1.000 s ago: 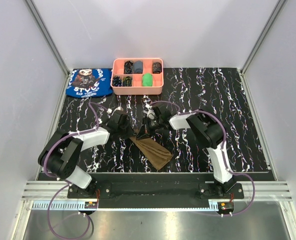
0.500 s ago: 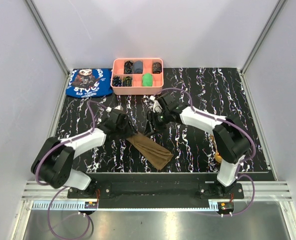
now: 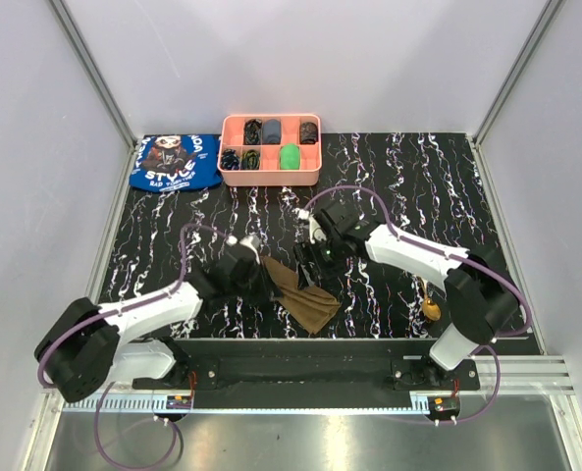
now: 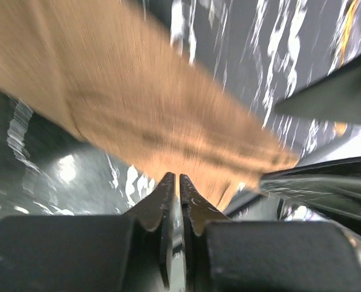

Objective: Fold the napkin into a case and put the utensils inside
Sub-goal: Smooth out the smaller rectangle-folded napkin at the center of the board.

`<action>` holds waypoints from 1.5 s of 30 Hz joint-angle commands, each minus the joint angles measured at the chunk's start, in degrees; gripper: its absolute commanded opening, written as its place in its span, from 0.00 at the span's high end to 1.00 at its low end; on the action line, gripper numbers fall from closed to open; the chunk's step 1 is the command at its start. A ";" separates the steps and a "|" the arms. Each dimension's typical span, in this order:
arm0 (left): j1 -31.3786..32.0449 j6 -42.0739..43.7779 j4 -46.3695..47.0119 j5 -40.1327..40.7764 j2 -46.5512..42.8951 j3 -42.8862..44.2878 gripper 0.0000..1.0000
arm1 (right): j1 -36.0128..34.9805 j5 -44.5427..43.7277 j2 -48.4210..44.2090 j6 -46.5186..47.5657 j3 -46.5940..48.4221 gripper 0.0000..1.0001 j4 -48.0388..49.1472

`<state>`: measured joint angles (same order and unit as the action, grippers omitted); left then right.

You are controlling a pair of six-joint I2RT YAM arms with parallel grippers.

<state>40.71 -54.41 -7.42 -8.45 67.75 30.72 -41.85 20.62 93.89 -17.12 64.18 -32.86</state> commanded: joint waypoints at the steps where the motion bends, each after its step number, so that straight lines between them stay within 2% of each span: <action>1: 4.02 -7.46 14.24 -3.76 2.91 -3.65 0.94 | -1.48 -3.57 -2.57 4.20 -0.72 0.19 -1.50; 6: 6.31 -9.83 15.94 -2.28 8.19 -3.99 0.98 | -3.50 -3.92 -2.75 3.60 -1.60 0.24 -1.24; 9: 6.75 -11.15 17.44 -0.87 9.59 -5.49 0.98 | -4.56 -3.49 -2.66 2.10 -2.13 0.37 -0.37; 13: 6.84 -11.42 18.14 -0.34 11.35 -6.11 1.00 | -5.44 -1.12 -1.78 0.17 -3.53 0.47 1.66; 20: 7.72 -12.29 20.60 -0.34 15.04 -6.46 1.00 | -8.33 0.38 -0.11 -3.17 -4.77 0.51 4.82; 27: 8.33 -12.47 20.34 1.59 14.61 -7.08 1.00 | -9.31 0.12 0.95 -8.89 -8.19 0.52 9.30; 31: 8.77 -10.37 17.45 2.47 9.71 -6.99 1.00 | -9.31 -0.93 2.00 -8.54 -9.60 0.52 10.62; 38: 7.99 -4.74 1.99 3.53 -1.55 -0.49 0.98 | -9.31 -1.55 1.47 -7.84 -11.89 0.53 12.21; 40: 5.45 -5.17 3.80 1.78 -2.62 -0.48 0.96 | -9.31 -1.90 1.30 -7.40 -12.24 0.53 12.38; 43: 1.93 -5.27 7.23 -3.14 1.85 1.17 0.98 | -9.31 -2.16 0.77 -7.40 -12.77 0.53 12.73; 45: 1.74 -4.04 9.08 -3.86 6.32 2.76 0.99 | -9.31 -2.69 0.60 -7.57 -12.85 0.53 12.74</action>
<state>44.29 -61.01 -1.39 -8.99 67.81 29.85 -50.63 20.10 95.77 -24.93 52.40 -21.43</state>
